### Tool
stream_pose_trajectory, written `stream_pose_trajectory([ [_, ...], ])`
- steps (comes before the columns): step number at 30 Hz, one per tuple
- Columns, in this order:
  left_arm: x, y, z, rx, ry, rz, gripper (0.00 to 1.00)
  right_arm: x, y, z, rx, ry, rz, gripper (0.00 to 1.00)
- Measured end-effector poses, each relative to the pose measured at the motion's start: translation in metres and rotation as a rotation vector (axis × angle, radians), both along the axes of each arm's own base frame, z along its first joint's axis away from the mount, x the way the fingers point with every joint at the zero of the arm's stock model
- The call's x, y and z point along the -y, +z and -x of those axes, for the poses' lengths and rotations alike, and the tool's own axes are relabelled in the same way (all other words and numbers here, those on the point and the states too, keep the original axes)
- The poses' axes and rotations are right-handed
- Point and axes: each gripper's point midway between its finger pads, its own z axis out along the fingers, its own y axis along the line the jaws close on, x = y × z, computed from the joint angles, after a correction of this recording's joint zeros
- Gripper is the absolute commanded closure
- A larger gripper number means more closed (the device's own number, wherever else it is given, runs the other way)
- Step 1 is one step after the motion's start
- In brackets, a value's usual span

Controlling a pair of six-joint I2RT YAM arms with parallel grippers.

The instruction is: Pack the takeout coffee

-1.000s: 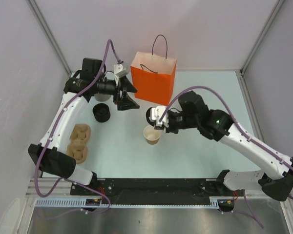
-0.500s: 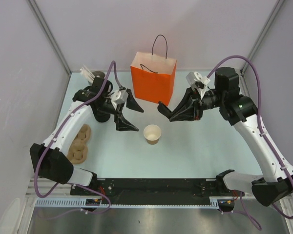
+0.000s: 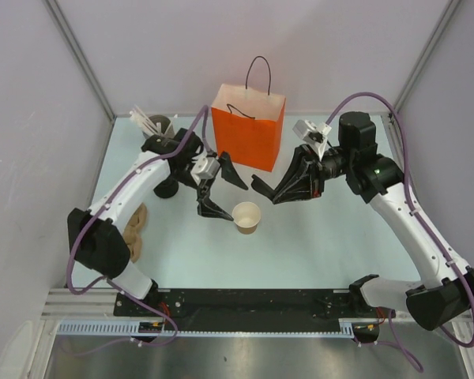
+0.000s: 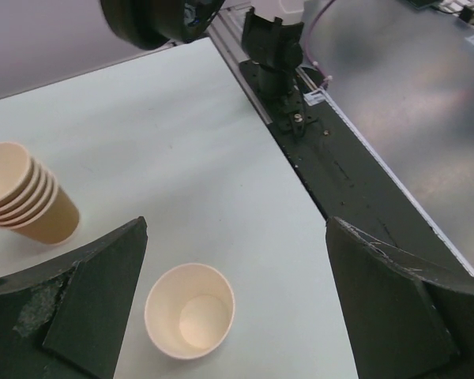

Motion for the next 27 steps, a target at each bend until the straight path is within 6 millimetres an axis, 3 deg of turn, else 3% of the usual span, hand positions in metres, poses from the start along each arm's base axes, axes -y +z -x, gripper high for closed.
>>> stream_pose_trajectory([
  [4, 0.016, -0.009, 0.017, -0.029, -0.08, -0.015, 0.01, -0.003, -0.004, 0.002, -0.011, 0.017, 0.004, 0.91],
  [8, 0.026, -0.005, 0.029, -0.015, -0.133, -0.008, 0.05, -0.006, -0.011, 0.003, -0.029, 0.03, 0.013, 0.92],
  [18, 0.032, 0.014, 0.025, 0.035, -0.143, 0.024, 0.19, -0.015, -0.025, 0.006, -0.076, 0.067, 0.035, 0.92],
  [22, 0.032, 0.014, 0.026, 0.028, -0.142, 0.023, 0.39, -0.016, -0.027, 0.005, -0.077, 0.069, 0.034, 0.93],
  [27, 0.032, 0.014, 0.025, 0.032, -0.142, 0.021, 0.39, -0.016, -0.028, 0.005, -0.093, 0.088, 0.034, 0.93],
])
